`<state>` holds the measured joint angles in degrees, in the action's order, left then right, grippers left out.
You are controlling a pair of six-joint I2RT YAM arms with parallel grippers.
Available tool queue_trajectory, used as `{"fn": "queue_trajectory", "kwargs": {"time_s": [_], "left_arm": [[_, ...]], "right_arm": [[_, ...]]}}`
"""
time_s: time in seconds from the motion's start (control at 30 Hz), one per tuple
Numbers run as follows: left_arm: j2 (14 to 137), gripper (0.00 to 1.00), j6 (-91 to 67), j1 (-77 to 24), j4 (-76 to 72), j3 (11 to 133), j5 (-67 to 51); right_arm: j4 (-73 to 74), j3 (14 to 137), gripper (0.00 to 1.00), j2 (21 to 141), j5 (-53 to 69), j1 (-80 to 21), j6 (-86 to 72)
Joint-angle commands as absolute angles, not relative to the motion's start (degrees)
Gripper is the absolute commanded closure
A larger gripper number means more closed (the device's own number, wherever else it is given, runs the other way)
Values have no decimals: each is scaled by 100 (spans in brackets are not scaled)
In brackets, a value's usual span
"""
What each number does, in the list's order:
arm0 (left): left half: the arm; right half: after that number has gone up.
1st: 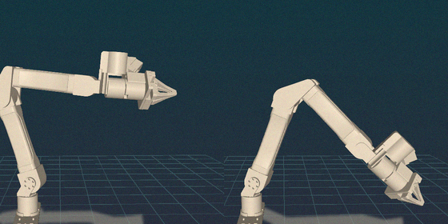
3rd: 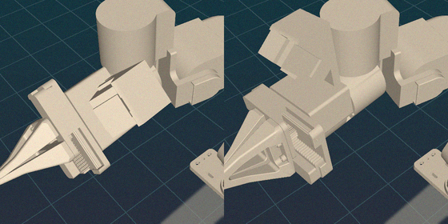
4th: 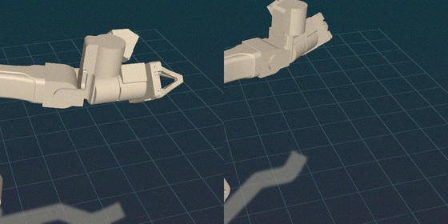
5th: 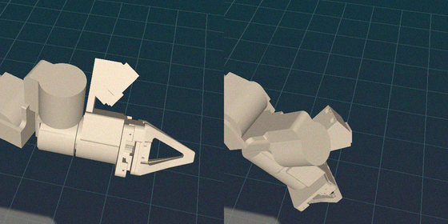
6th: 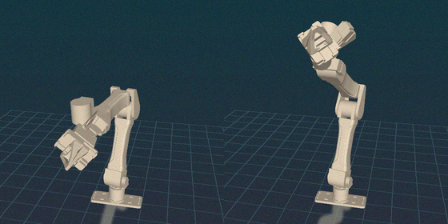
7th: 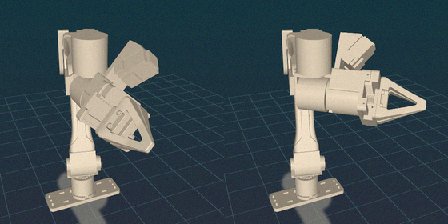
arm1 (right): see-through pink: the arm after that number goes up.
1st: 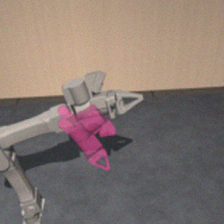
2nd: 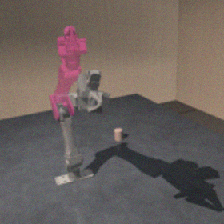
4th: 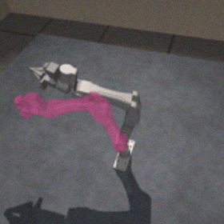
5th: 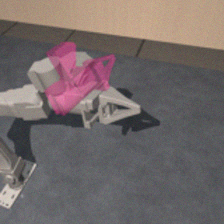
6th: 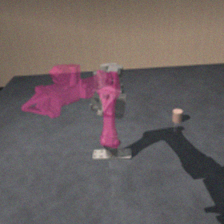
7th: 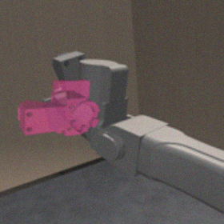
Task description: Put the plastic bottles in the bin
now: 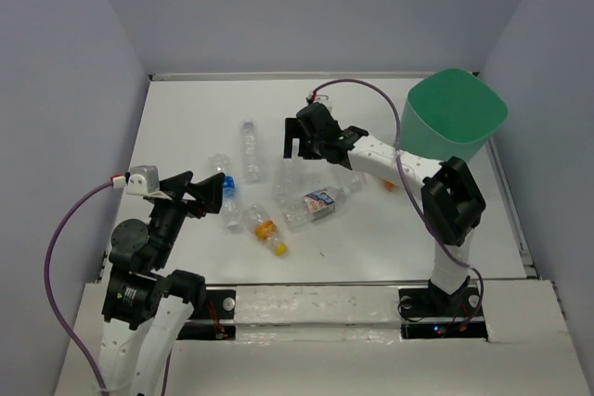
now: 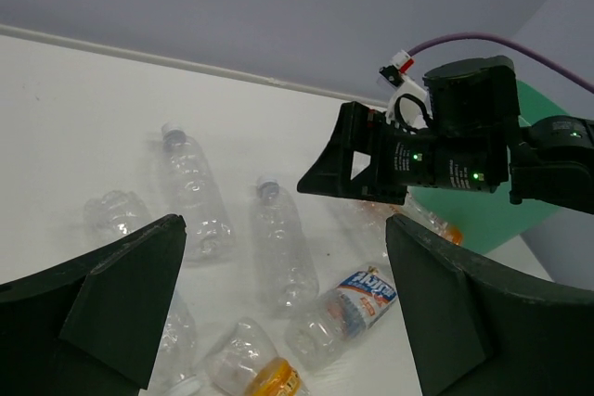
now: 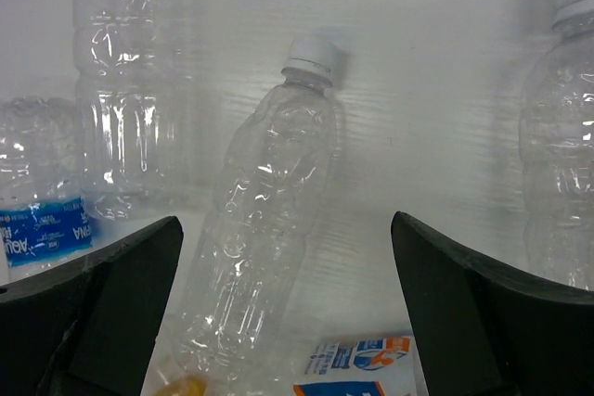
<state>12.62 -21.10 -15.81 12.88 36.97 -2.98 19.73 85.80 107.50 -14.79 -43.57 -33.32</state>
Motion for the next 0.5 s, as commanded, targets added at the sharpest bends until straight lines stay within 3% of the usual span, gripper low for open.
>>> {"fn": "queue_trajectory", "kwargs": {"time_s": [0.0, 0.47], "left_arm": [[1222, 1, -2101, -1617, 958, 3665, -457], [1134, 1, -2092, -1608, 905, 3630, -606]], "right_arm": [[1969, 9096, 0, 11134, -1223, -4272, -3770], [1978, 9528, 5, 12155, -879, -4219, -4385]]}}
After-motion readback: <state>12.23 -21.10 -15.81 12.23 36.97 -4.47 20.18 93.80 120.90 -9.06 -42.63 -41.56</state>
